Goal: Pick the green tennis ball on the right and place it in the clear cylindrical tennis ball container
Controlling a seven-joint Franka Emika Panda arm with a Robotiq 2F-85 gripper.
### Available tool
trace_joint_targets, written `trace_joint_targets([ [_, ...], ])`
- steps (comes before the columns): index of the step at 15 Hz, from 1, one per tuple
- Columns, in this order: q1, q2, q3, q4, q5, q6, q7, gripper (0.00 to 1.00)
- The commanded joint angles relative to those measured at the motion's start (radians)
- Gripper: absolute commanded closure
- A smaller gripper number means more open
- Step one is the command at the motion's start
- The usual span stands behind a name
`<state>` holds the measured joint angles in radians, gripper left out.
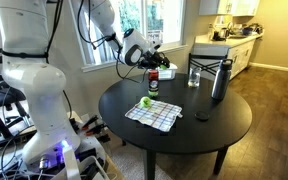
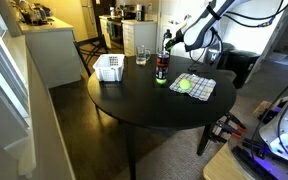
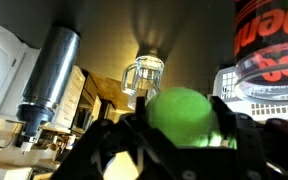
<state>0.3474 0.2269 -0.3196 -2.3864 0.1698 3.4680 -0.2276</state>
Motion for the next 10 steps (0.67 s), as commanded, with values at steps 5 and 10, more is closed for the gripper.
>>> trace_joint_targets([
  [5,0.106,-0.032,-0.054,-0.042,0.006,-0.004,-0.005,0.60],
  [10,0.152,-0.040,-0.055,-0.054,0.002,-0.004,-0.007,0.60],
])
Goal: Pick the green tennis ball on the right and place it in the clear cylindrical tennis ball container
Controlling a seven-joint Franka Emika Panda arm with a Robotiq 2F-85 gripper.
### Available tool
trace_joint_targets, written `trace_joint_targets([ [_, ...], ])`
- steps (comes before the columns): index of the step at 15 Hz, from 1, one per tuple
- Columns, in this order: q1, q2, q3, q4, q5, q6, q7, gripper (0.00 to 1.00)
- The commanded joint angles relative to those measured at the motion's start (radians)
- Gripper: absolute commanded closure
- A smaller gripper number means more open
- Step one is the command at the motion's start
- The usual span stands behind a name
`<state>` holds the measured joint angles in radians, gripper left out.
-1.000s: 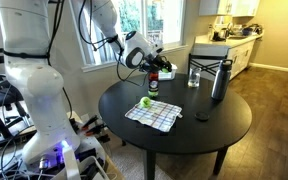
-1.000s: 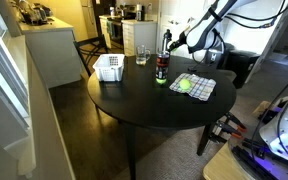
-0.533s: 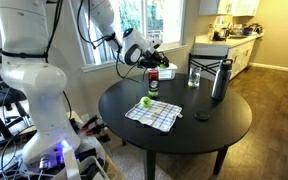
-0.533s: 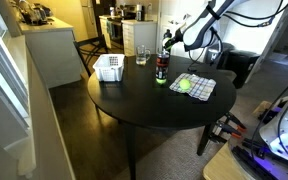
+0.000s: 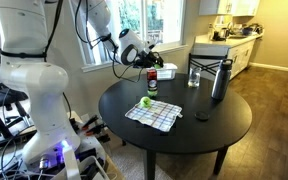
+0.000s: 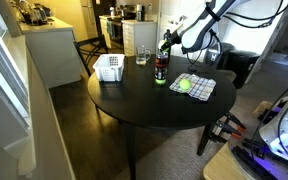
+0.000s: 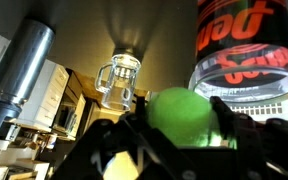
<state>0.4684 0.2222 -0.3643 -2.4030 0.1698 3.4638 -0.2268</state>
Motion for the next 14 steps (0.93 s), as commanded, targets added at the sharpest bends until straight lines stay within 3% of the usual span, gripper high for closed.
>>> trace_joint_targets([
  [1,0.041,-0.035,-0.015,-0.035,0.004,0.000,-0.010,0.60],
  [9,0.112,-0.034,-0.066,-0.029,0.010,-0.001,-0.018,0.60],
  [14,0.135,-0.060,-0.060,-0.060,-0.008,-0.001,-0.008,0.60],
])
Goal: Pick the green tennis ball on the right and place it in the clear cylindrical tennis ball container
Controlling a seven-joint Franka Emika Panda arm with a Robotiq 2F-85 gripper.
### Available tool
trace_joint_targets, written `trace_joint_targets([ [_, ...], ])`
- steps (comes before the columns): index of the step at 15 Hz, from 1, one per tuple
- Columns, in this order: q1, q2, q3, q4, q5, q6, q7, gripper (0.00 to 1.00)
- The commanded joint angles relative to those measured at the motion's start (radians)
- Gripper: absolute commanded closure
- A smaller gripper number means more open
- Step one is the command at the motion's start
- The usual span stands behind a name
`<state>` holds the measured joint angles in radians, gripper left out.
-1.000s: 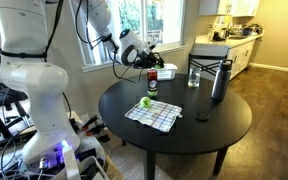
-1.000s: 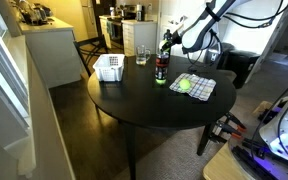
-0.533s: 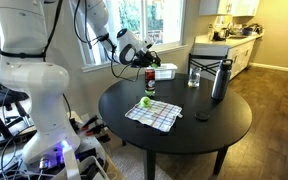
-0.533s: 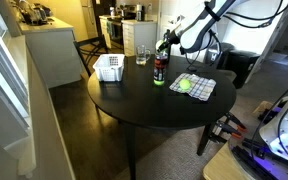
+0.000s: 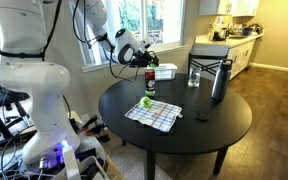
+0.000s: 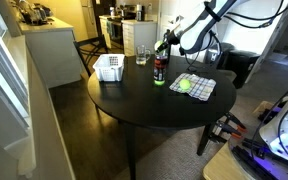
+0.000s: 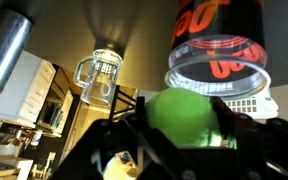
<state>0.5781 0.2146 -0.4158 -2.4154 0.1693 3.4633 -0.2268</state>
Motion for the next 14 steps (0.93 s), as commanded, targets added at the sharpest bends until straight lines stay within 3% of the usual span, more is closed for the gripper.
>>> trace_joint_targets([
  [1,0.031,-0.055,-0.008,-0.050,-0.007,0.000,-0.007,0.60],
  [9,0.060,-0.069,-0.002,-0.082,-0.010,0.000,0.002,0.60],
  [10,0.062,-0.070,-0.001,-0.087,-0.010,0.000,0.004,0.30],
  [11,0.065,-0.069,-0.002,-0.089,-0.008,0.000,0.005,0.08],
  [14,0.063,-0.070,-0.001,-0.099,-0.009,0.000,0.008,0.00],
])
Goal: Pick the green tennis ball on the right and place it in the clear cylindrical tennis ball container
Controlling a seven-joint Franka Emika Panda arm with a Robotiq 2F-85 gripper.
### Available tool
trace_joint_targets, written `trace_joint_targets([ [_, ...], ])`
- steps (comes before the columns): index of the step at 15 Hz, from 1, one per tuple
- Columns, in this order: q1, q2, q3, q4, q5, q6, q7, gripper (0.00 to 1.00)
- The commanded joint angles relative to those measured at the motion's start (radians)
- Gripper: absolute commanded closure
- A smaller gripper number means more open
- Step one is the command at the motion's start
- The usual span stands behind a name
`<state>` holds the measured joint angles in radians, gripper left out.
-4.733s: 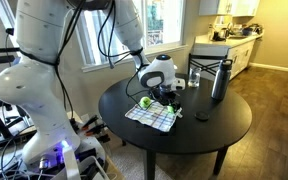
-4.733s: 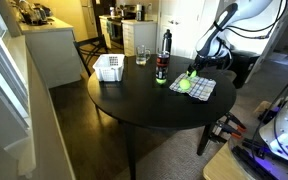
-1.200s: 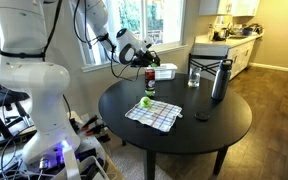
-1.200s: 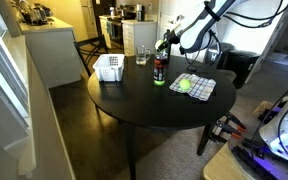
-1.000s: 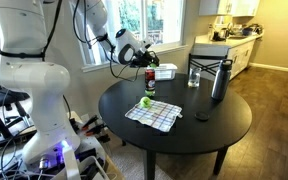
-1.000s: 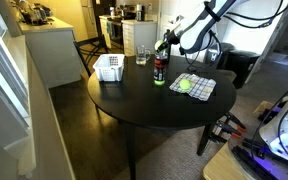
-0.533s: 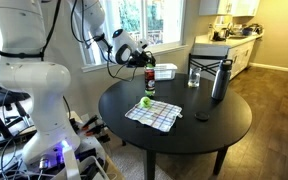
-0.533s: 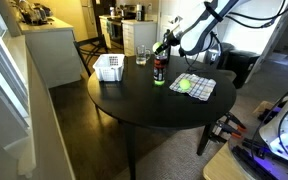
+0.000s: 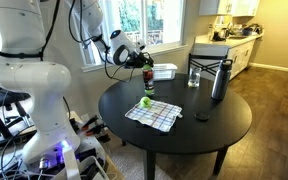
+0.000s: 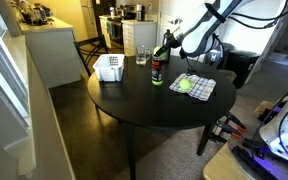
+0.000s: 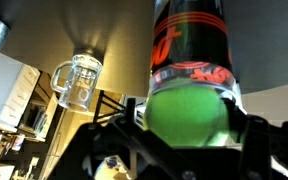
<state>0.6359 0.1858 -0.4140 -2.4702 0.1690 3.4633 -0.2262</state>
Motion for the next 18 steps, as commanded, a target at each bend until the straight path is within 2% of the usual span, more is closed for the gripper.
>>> trace_joint_targets([
  [1,0.006,-0.042,-0.004,-0.045,-0.007,0.000,0.007,0.00],
  [7,0.005,-0.042,-0.011,-0.046,-0.003,0.000,0.006,0.00],
  [18,0.002,-0.147,-0.022,-0.058,-0.004,0.000,0.003,0.00],
])
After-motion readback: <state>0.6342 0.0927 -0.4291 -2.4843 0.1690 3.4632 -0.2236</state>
